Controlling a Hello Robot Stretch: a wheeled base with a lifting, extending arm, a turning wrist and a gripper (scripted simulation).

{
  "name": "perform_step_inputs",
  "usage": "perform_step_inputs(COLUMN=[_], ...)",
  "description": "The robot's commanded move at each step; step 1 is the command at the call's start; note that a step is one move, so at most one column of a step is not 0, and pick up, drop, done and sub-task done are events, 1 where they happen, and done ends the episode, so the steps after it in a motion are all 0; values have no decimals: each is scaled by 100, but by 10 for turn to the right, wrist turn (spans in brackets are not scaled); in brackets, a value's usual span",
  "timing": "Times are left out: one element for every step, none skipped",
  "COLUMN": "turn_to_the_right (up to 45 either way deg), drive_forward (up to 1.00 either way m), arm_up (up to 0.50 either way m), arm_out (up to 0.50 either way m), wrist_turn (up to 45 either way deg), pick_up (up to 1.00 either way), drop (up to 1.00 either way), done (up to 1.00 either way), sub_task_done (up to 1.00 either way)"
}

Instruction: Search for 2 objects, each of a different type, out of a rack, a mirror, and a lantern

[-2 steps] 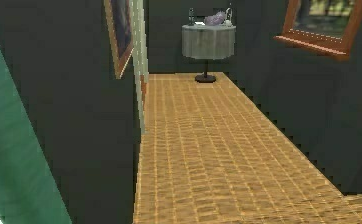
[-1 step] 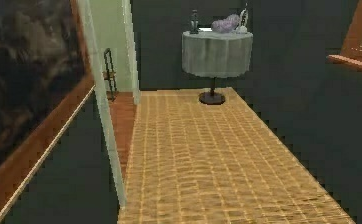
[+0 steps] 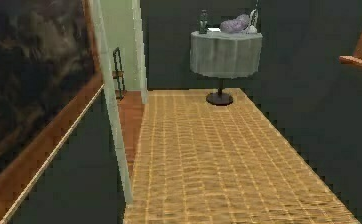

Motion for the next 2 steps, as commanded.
perform_step_inputs(turn_to_the_right=[450,450], drive_forward=[0,0], arm_up=[0,0], arm_out=[0,0], wrist_turn=[0,0], pick_up=[0,0], drop=[0,0], done=[0,0], sub_task_done=[0,0])
